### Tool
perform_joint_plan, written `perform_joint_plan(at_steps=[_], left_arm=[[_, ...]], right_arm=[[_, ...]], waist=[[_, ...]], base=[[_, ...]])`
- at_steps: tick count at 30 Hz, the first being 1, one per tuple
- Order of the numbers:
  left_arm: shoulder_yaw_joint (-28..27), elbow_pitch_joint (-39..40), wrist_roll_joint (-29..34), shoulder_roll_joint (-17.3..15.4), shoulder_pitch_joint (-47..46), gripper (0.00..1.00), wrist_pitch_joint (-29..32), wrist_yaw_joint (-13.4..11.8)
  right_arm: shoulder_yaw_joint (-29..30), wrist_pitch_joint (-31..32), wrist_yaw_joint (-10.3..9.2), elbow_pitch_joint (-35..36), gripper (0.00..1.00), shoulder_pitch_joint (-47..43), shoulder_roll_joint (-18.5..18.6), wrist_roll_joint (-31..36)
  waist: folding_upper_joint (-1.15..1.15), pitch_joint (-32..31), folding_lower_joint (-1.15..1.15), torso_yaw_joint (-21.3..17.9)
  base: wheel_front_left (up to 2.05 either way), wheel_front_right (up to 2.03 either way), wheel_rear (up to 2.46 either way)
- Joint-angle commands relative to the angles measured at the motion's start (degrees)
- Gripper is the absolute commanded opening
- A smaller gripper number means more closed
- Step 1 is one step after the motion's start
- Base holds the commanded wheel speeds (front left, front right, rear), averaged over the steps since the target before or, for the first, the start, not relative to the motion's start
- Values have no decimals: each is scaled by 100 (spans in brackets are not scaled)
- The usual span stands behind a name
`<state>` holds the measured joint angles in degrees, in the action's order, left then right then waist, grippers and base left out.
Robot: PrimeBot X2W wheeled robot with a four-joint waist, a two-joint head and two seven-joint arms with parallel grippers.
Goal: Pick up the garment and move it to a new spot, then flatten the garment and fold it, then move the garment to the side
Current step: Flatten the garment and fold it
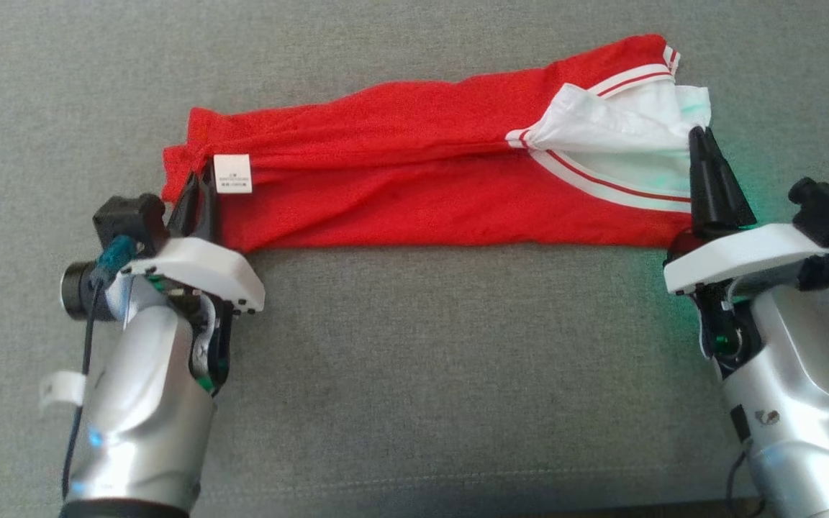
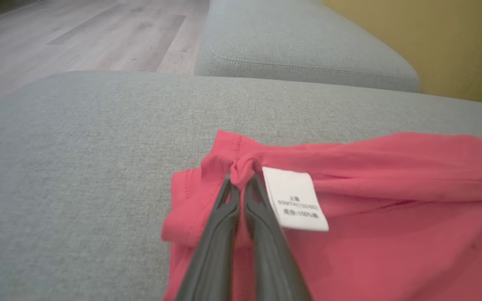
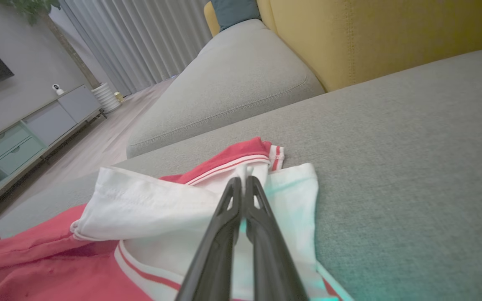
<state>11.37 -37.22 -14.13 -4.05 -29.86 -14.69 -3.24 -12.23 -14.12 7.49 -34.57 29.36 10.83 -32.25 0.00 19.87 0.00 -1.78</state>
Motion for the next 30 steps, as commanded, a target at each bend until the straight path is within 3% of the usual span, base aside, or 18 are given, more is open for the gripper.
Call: perform_joint_plan(at_steps=[1,2,3,11,19,28,29,30], left_arm=[[-250,255,73,-92,25,49,-30,-75],[-308,359,95,-58,111,89,-30,-104],[-377,482,116,-25,210,100,-30,-159],[-351,1294,222,111,957,100,-30,-285],[-1,1562,10,116,1286,100,-30,-451],[44,1678,-27,116,1477,100,-30,-519],[47,1681,-25,116,1481,100,-30,-520],[48,1684,-20,116,1483,100,-30,-522]], right_arm=[[35,-20,0,90,28,-65,-49,35],[133,-27,0,55,83,-72,-88,53],[224,-35,0,34,100,-66,-123,83],[855,-66,0,-311,100,81,-281,445],[1440,40,0,-1488,100,380,-289,987],[1388,284,0,-2223,100,512,-499,894],[1330,322,0,-2268,97,514,-518,864],[1254,364,0,-2309,64,513,-532,844]], waist=[[0,-27,0,27],[0,-46,0,42],[0,-65,0,54],[0,-252,0,374],[0,-352,0,830],[0,-386,0,1074],[0,-392,0,1085],[0,-400,0,1090]], base=[[0,0,0],[0,0,0],[0,0,0],[0,0,0],[0,0,0],[0,0,0],[0,0,0],[0,0,0]])
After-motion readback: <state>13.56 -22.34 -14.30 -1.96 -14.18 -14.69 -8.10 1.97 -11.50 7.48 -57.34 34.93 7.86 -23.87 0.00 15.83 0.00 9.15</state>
